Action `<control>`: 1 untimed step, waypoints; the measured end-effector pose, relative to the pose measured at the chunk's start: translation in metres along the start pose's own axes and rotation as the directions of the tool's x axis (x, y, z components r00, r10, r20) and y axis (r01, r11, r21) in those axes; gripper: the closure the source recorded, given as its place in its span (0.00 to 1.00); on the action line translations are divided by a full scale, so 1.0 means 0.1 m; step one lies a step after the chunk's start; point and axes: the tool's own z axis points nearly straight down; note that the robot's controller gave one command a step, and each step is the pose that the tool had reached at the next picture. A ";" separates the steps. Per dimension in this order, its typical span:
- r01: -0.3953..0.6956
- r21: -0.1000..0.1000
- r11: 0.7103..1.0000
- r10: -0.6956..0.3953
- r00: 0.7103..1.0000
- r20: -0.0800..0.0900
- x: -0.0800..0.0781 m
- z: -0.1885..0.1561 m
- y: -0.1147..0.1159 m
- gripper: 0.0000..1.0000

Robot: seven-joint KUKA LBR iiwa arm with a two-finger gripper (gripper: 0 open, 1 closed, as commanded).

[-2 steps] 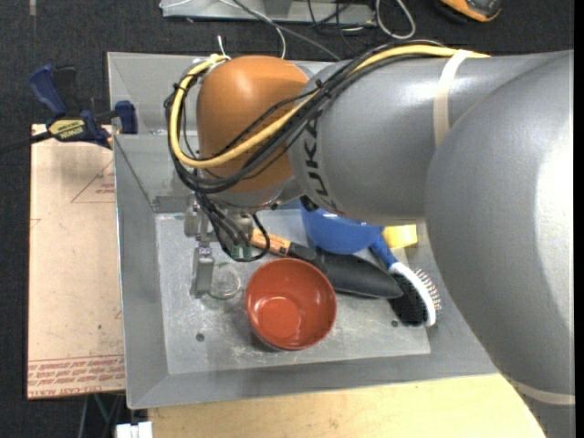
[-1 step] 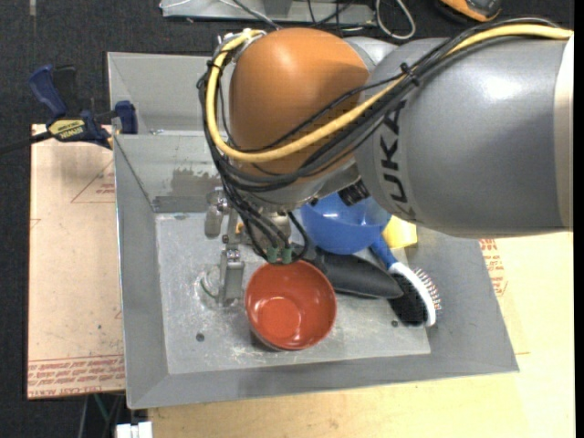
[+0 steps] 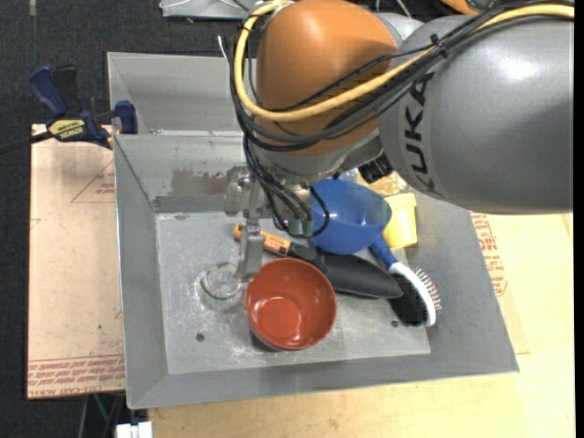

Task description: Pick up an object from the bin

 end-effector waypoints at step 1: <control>-0.084 -0.001 0.996 0.084 0.996 -0.003 0.54 0.62 0.24 0.00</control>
Offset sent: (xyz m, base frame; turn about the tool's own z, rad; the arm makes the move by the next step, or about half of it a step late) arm 0.0132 -0.0377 -0.0445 0.0267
